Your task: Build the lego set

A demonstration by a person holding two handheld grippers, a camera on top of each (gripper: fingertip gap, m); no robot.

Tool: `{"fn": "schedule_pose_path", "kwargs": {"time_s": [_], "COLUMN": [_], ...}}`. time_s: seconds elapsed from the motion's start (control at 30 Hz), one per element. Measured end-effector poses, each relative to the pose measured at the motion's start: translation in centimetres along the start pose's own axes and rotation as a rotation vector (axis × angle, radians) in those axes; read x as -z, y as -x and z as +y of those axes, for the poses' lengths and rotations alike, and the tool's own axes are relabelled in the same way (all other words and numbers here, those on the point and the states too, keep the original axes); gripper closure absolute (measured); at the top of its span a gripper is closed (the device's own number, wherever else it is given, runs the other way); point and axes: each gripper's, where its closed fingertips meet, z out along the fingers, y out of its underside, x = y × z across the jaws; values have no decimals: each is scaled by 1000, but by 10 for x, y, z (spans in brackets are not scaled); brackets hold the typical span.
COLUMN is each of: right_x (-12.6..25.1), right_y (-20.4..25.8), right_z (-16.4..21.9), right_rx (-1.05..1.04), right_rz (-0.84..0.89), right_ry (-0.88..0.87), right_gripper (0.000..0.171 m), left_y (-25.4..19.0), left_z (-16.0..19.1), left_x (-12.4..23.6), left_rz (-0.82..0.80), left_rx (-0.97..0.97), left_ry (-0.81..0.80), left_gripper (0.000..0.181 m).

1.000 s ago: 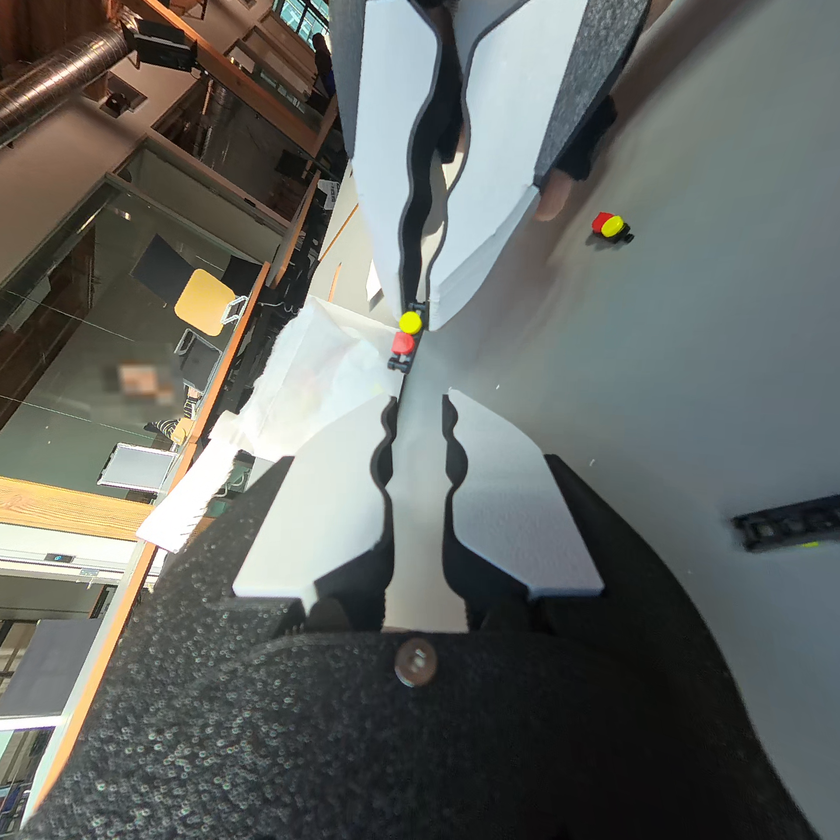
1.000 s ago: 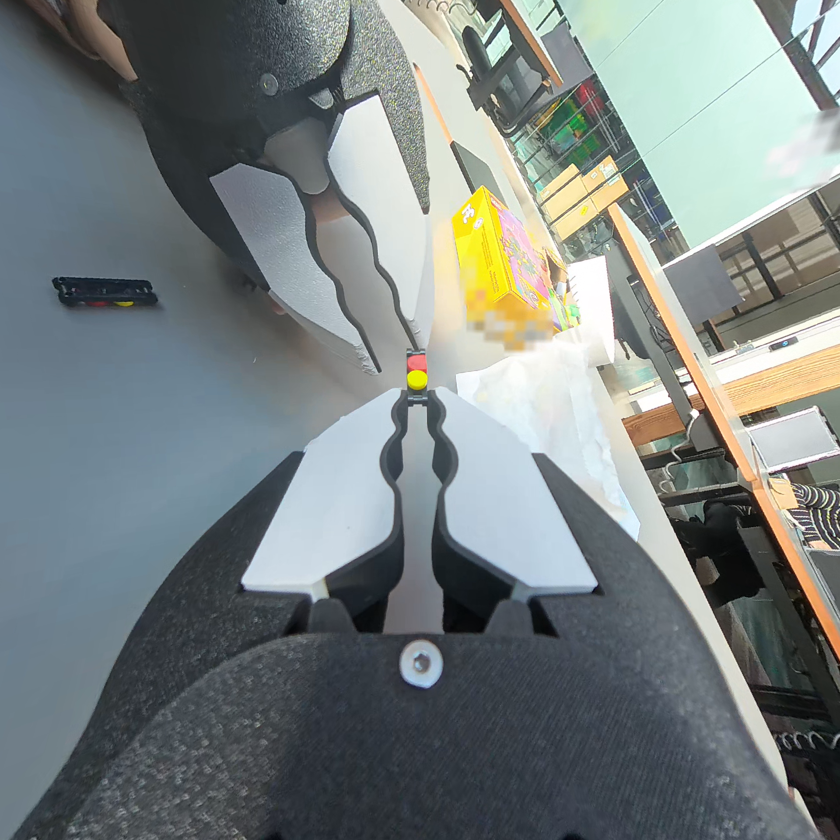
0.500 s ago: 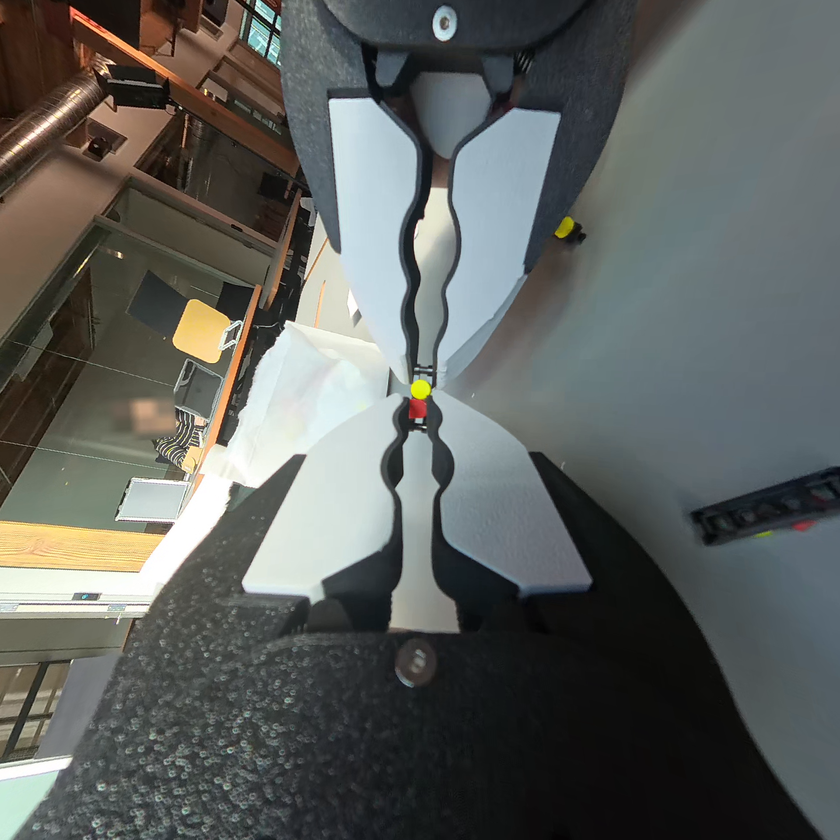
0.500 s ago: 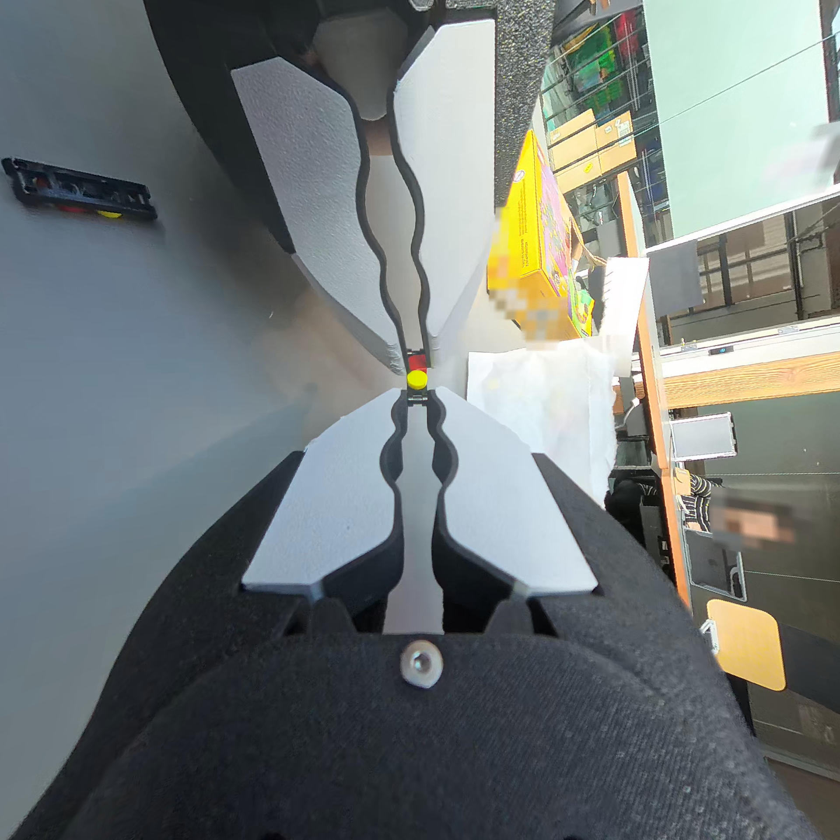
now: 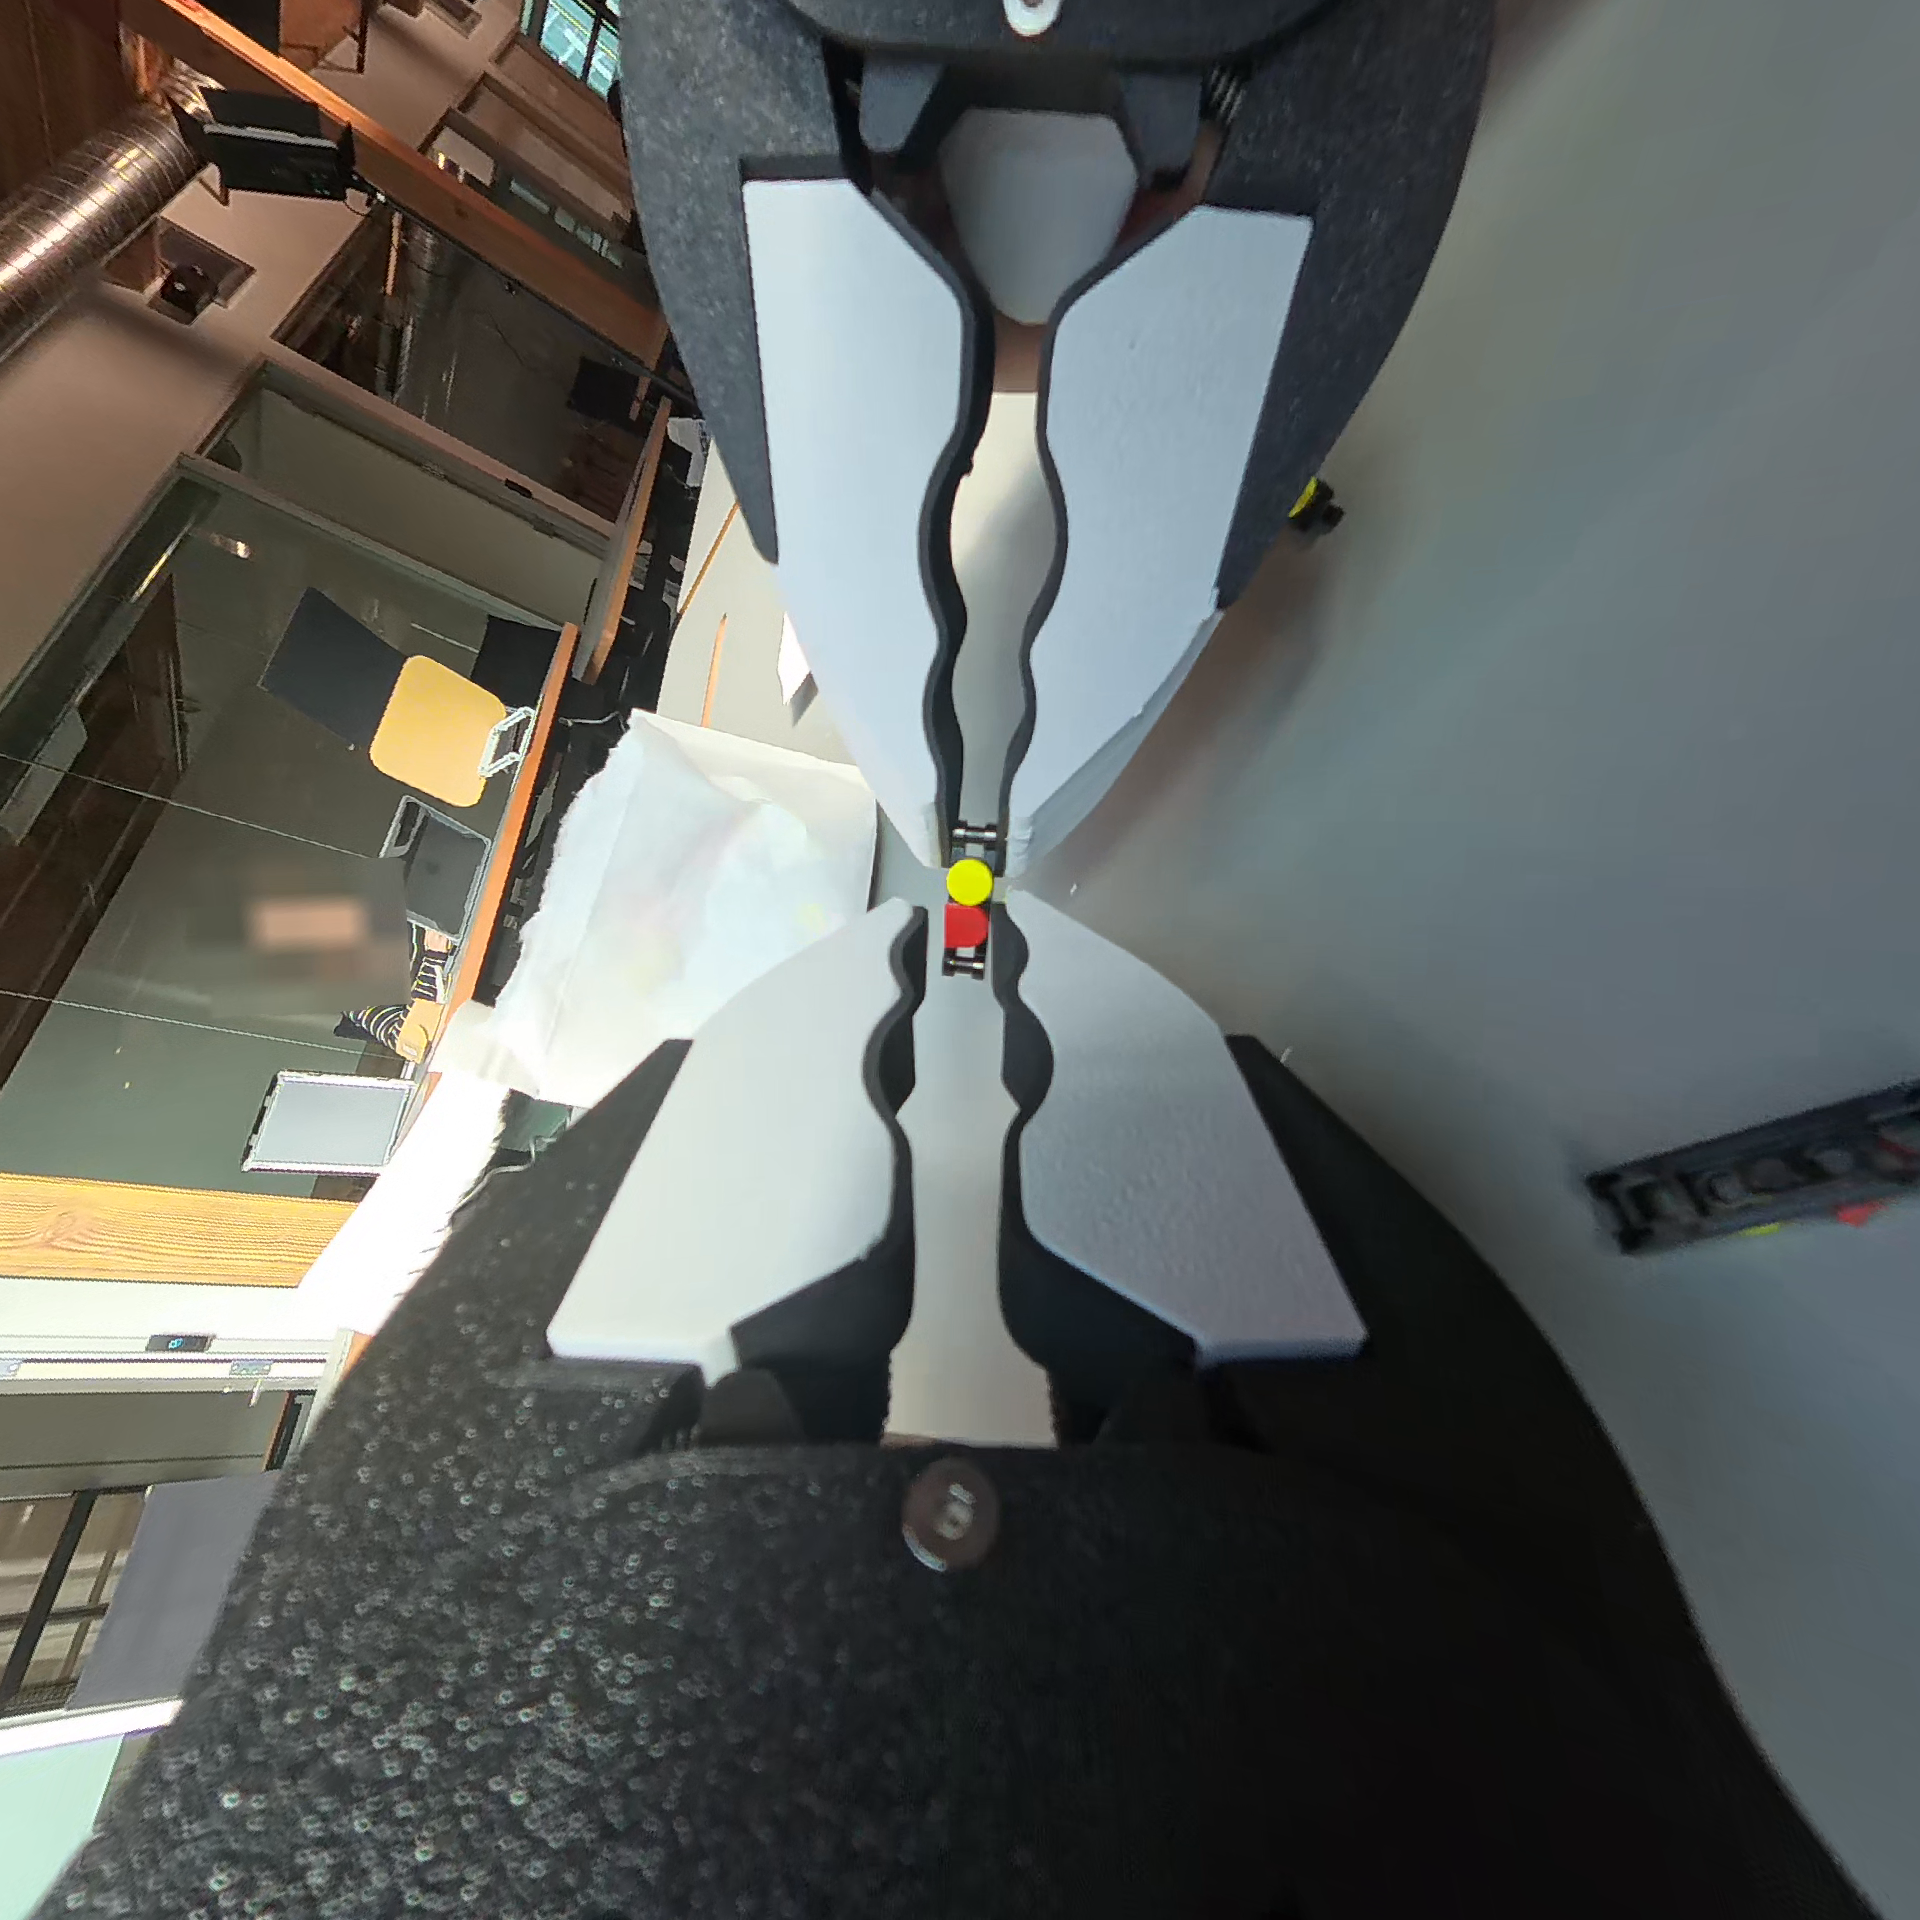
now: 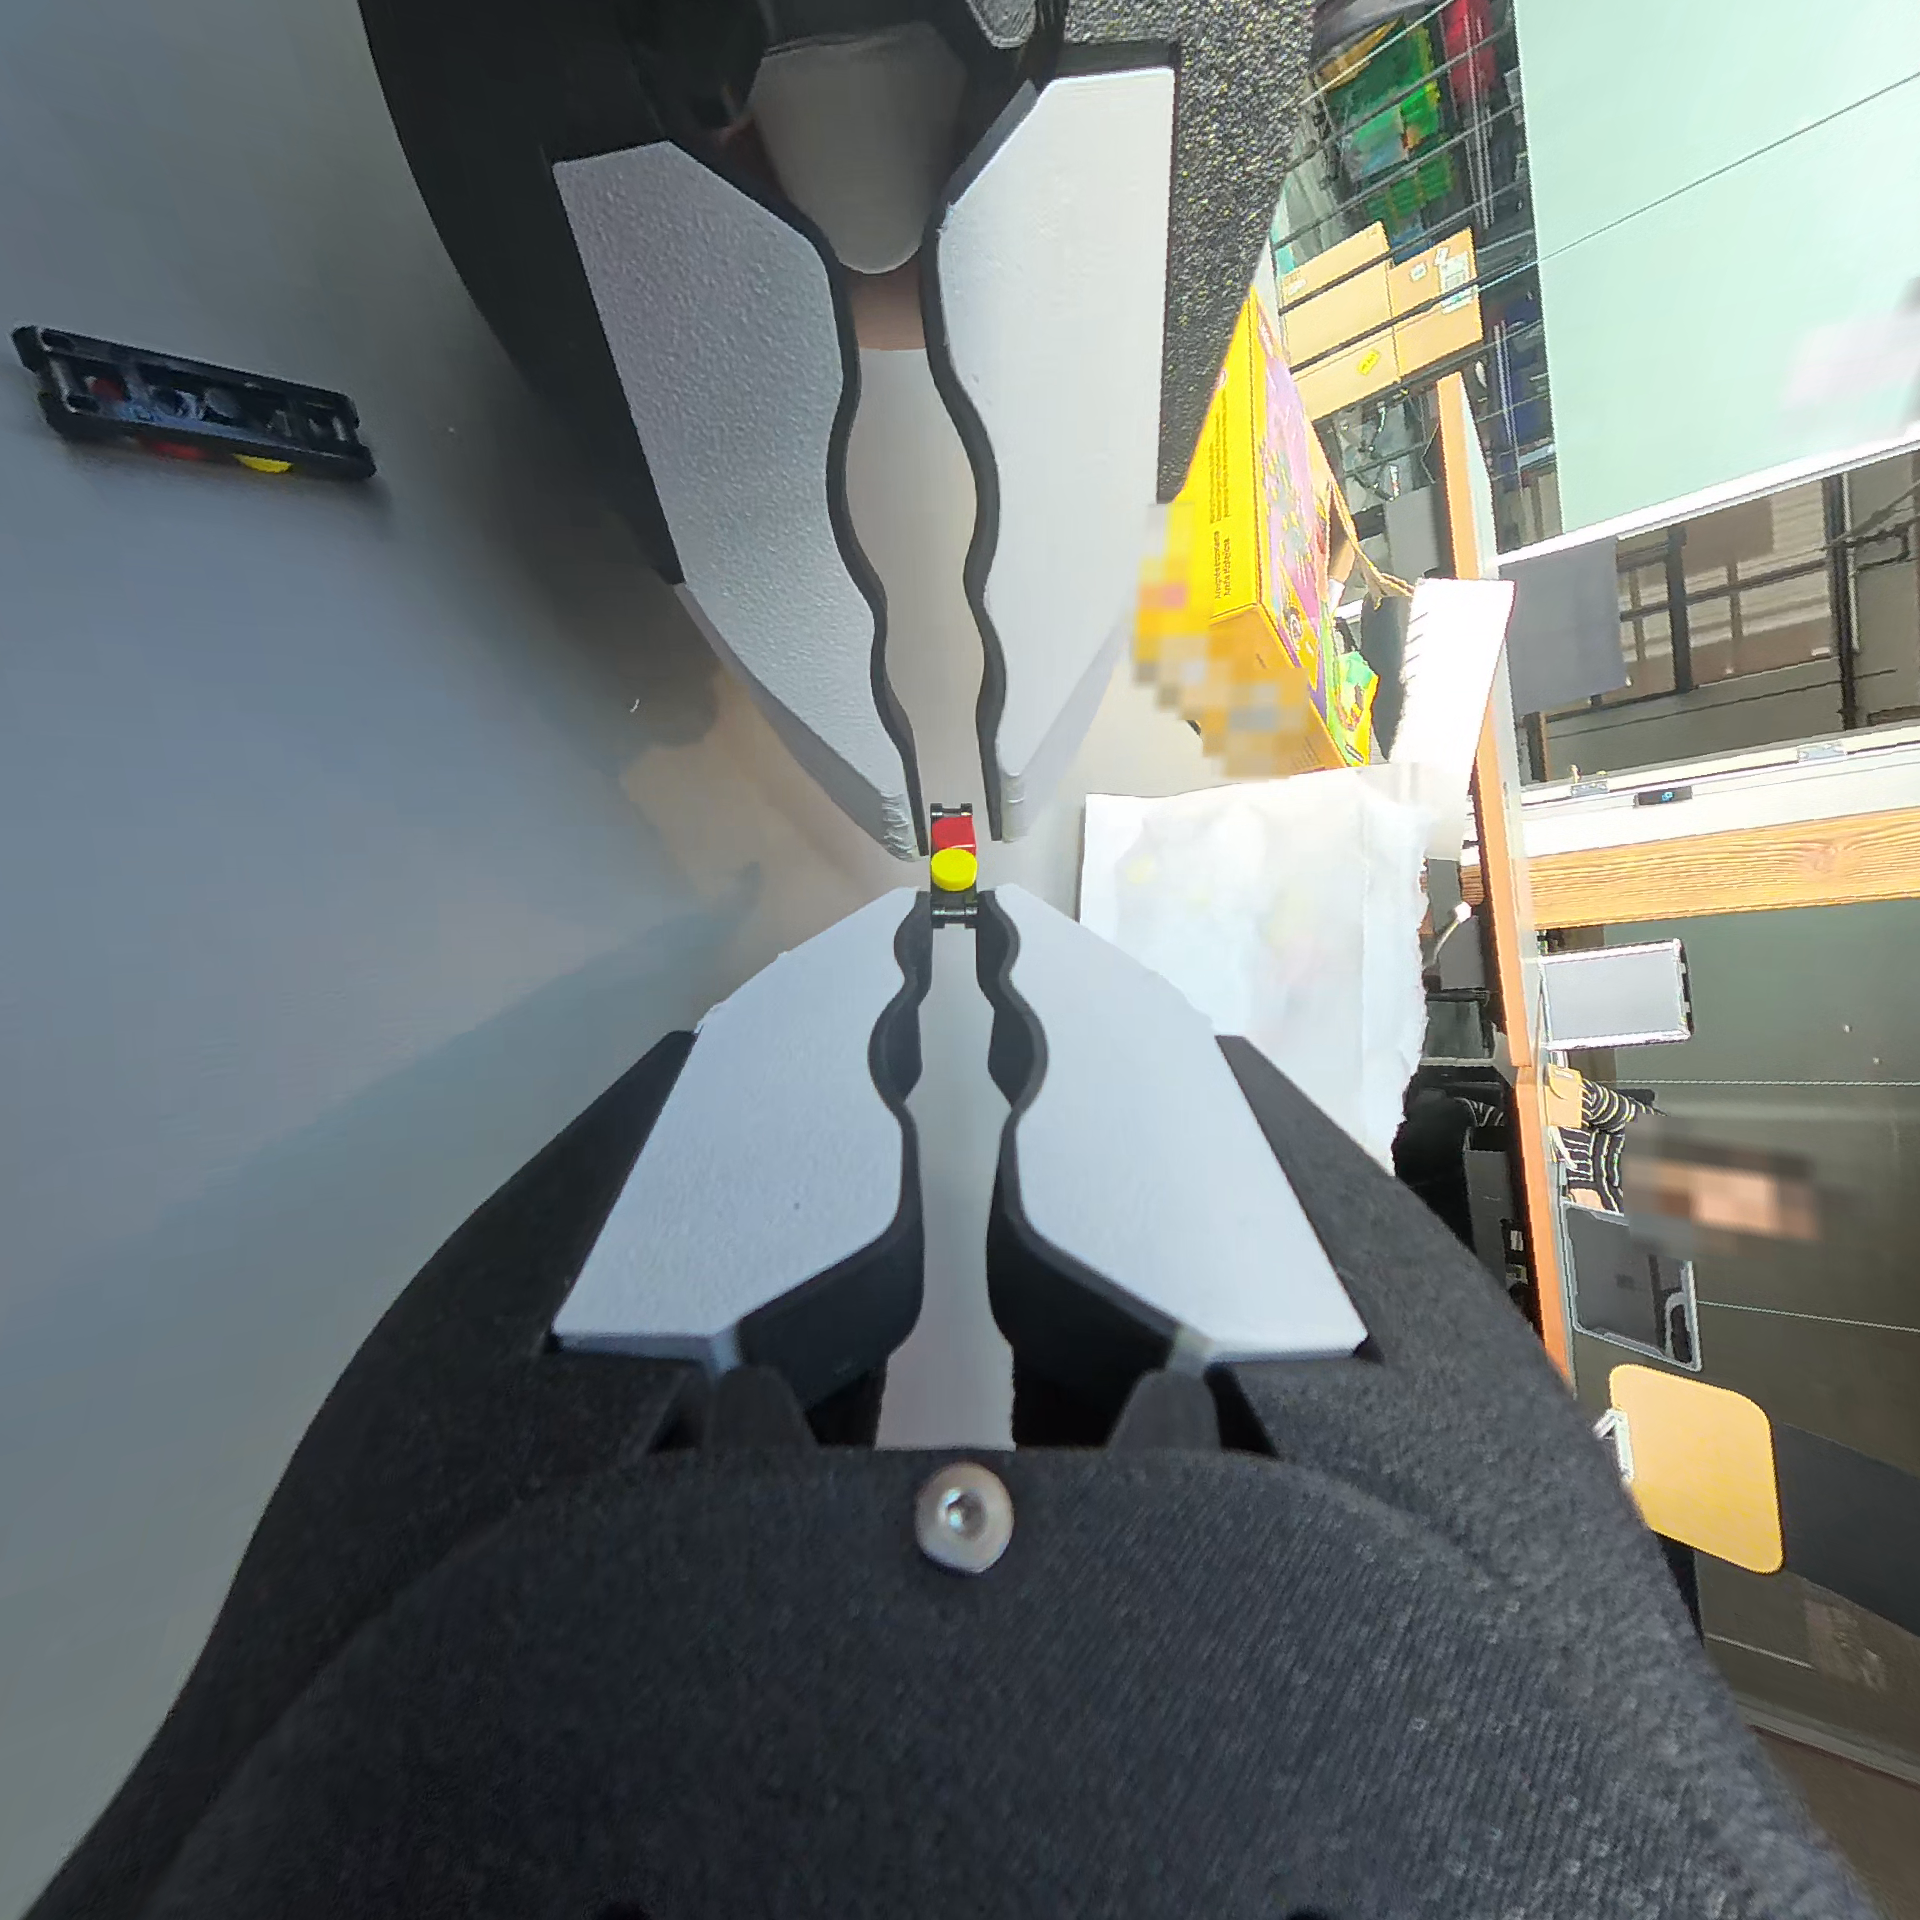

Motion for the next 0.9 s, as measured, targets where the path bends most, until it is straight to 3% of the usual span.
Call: {"fn": "schedule_pose_path", "kwargs": {"time_s": [0.9], "right_x": [3], "right_y": [-1], "right_z": [-4], "right_rx": [1], "right_rz": [2], "right_ry": [-17], "right_gripper": [163], "left_y": [-1], "left_z": [-2], "left_x": [0], "left_rz": [0], "left_rx": [-18], "left_ry": [-3], "left_gripper": [174]}}
